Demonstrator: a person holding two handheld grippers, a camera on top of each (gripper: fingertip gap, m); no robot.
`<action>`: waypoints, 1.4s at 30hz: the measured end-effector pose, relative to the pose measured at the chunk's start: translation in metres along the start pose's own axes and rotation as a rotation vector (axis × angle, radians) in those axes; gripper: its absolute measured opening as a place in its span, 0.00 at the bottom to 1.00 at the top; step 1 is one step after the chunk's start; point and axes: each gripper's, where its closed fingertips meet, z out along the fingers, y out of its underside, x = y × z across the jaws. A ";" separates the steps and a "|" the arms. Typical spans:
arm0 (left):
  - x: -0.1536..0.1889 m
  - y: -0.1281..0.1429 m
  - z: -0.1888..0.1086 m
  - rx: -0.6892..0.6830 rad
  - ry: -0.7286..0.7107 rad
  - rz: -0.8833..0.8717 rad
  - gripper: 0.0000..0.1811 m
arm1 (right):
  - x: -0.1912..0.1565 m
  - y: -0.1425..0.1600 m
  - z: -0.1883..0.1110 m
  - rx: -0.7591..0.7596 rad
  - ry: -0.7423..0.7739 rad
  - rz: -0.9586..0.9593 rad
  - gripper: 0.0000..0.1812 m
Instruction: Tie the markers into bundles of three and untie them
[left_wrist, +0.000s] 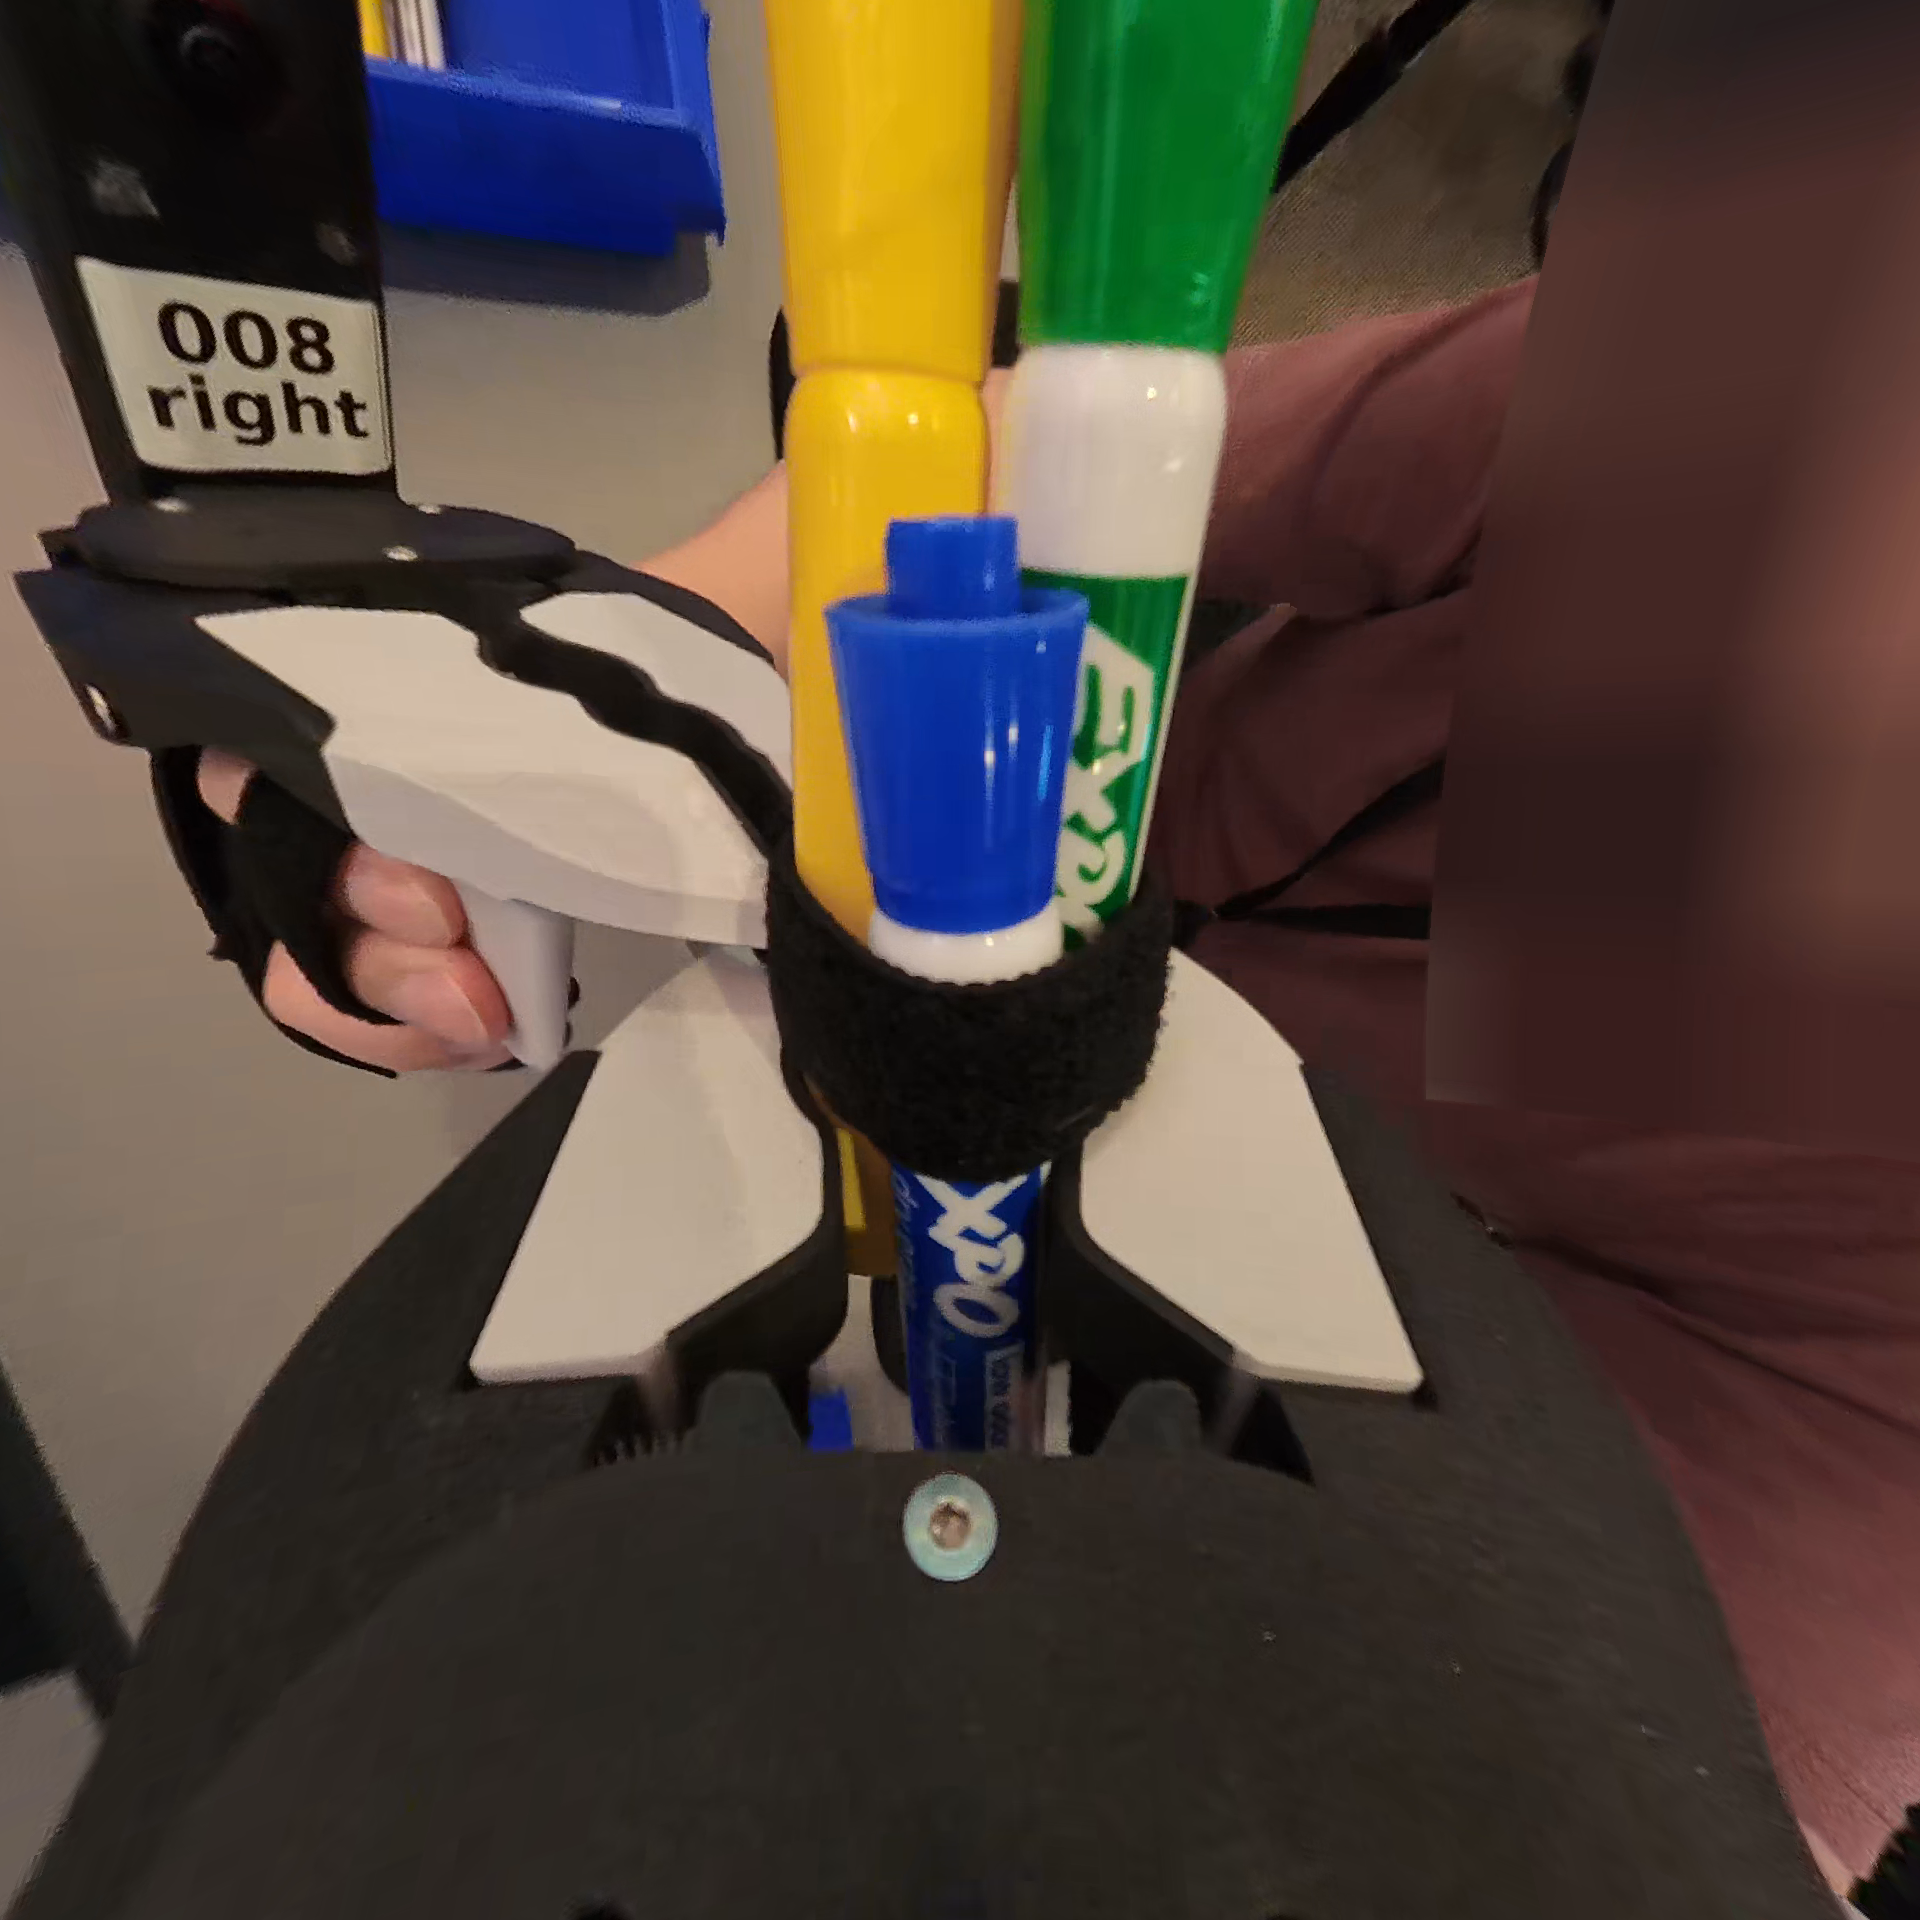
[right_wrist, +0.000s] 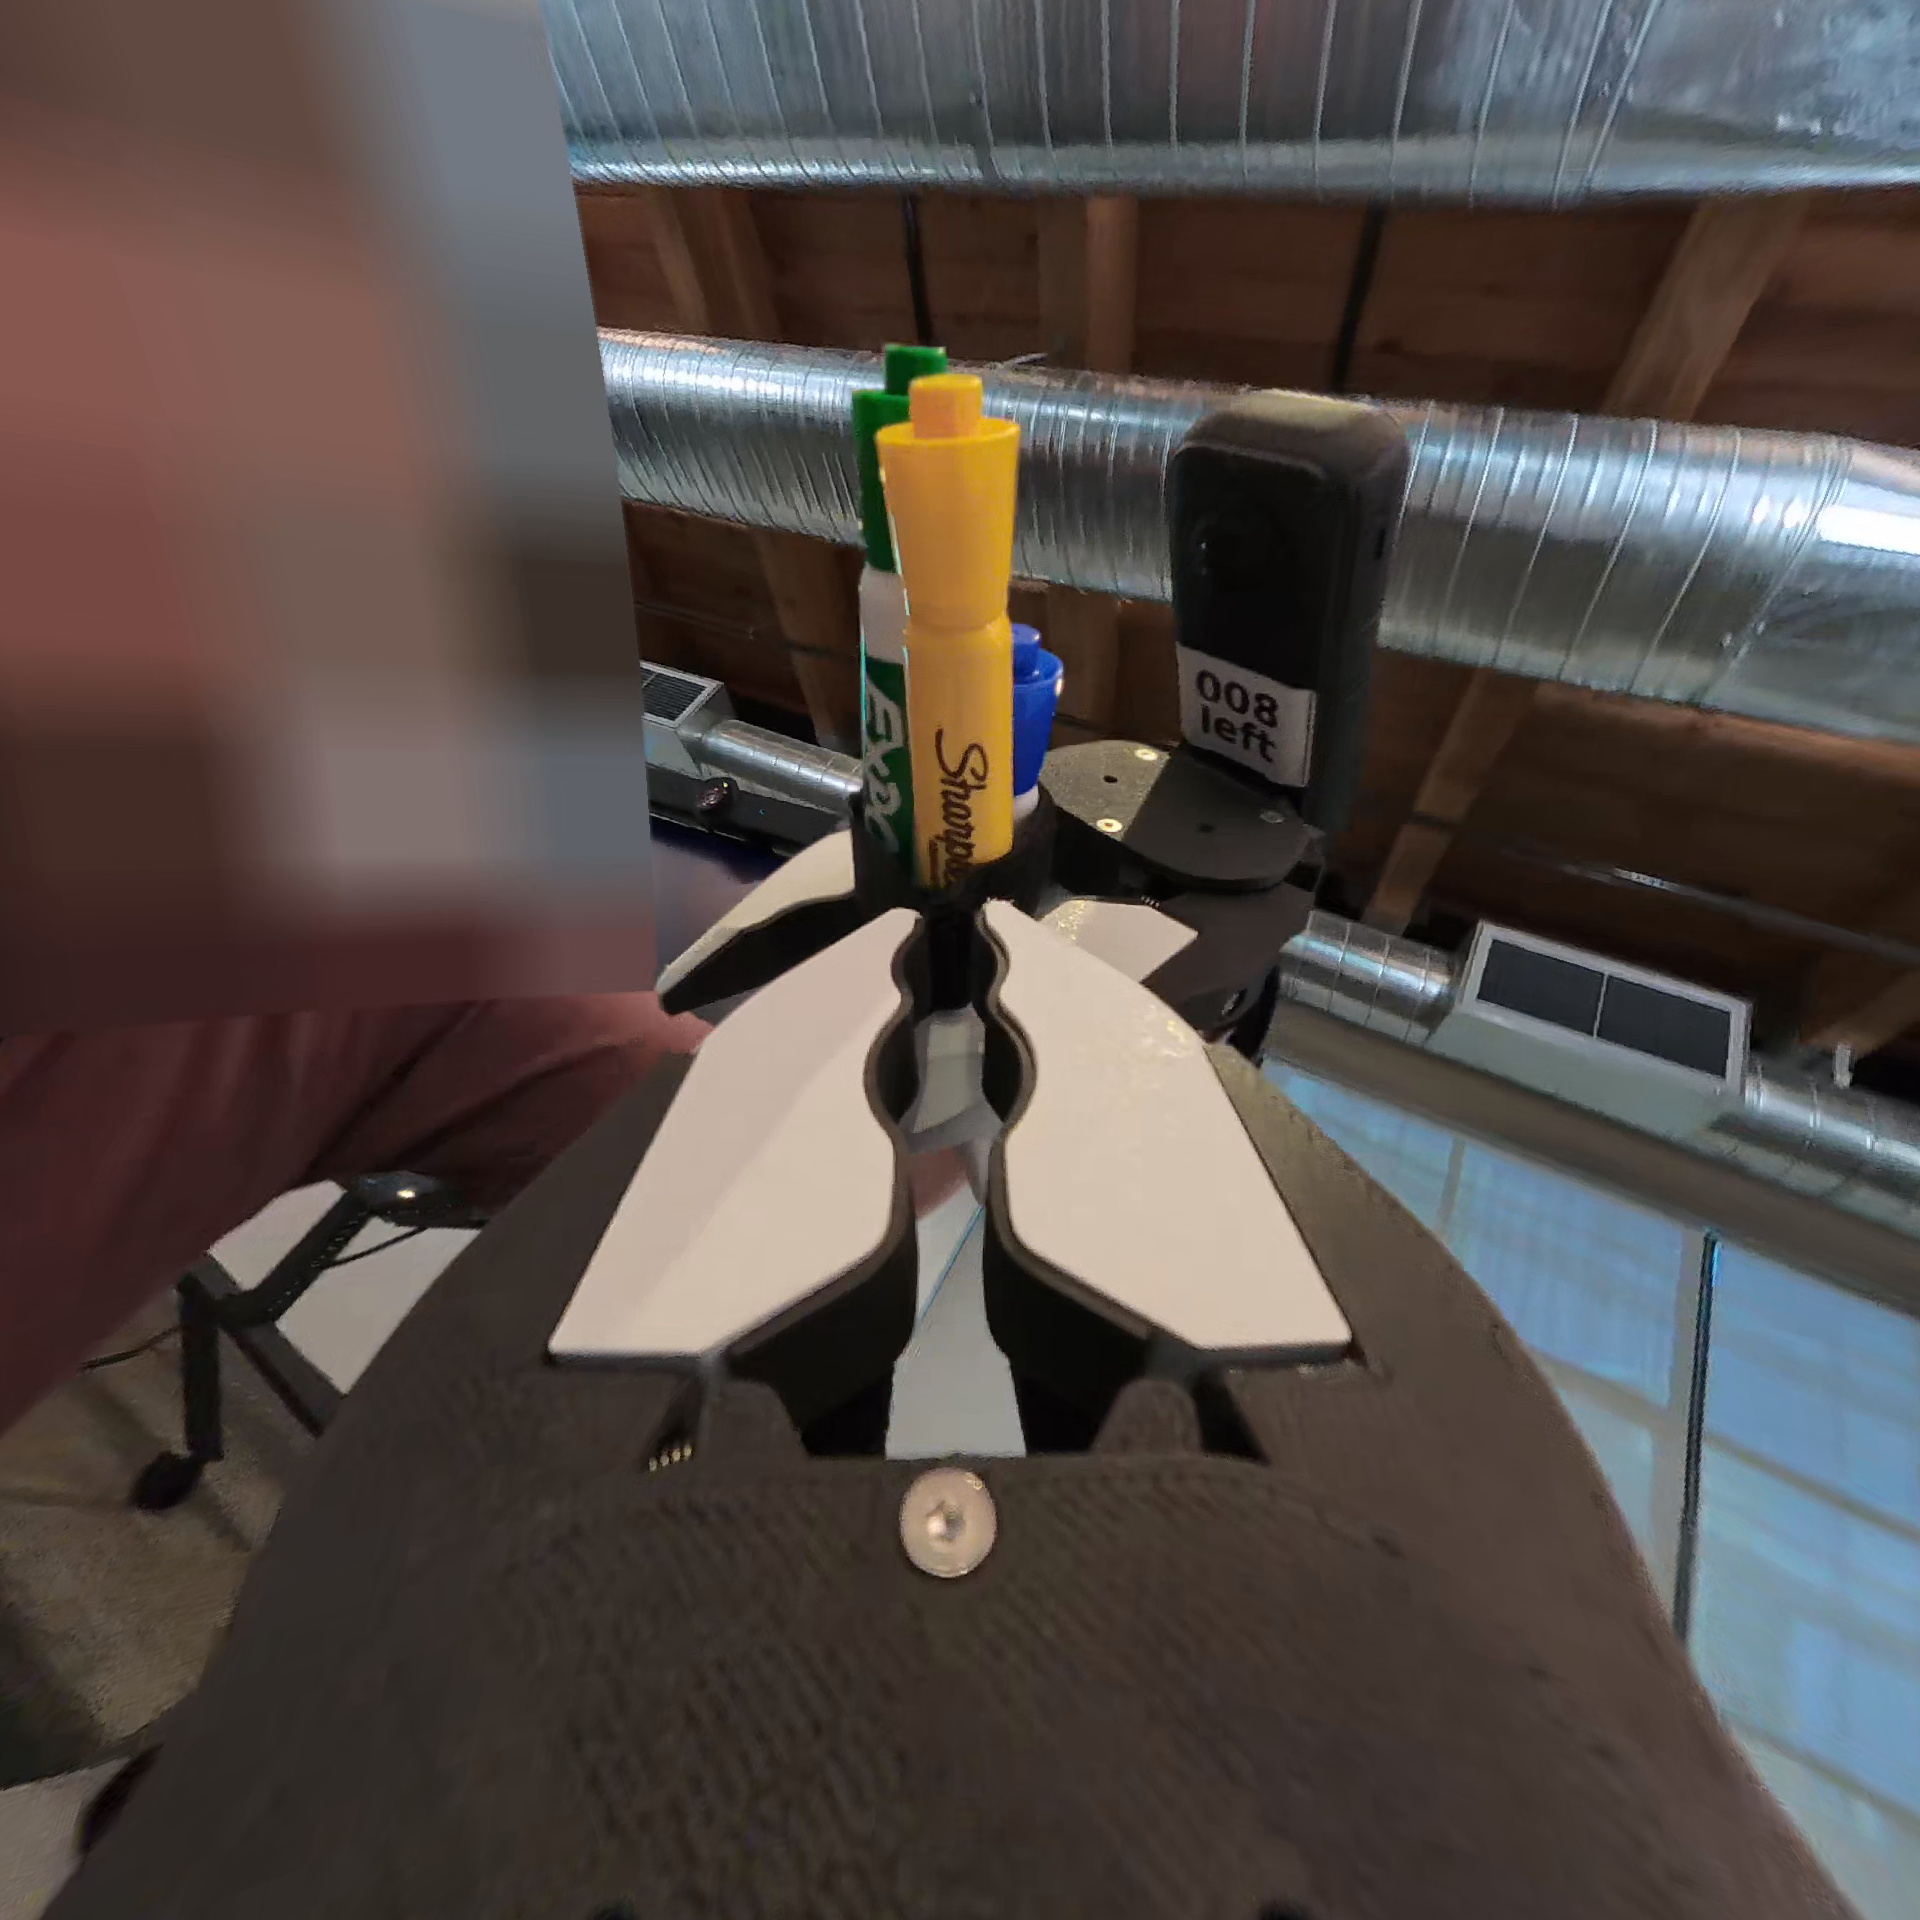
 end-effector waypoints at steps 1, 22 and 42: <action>0.000 -0.002 -0.003 -0.020 -0.013 -0.016 0.24 | 0.002 -0.003 0.002 0.010 -0.003 -0.020 0.05; 0.022 -0.012 0.010 -0.136 0.062 -0.020 0.24 | -0.004 -0.029 -0.019 0.126 0.159 -0.220 0.11; -0.031 0.072 0.015 -0.245 -0.328 0.021 0.24 | 0.005 -0.020 -0.012 -0.951 0.502 0.125 0.13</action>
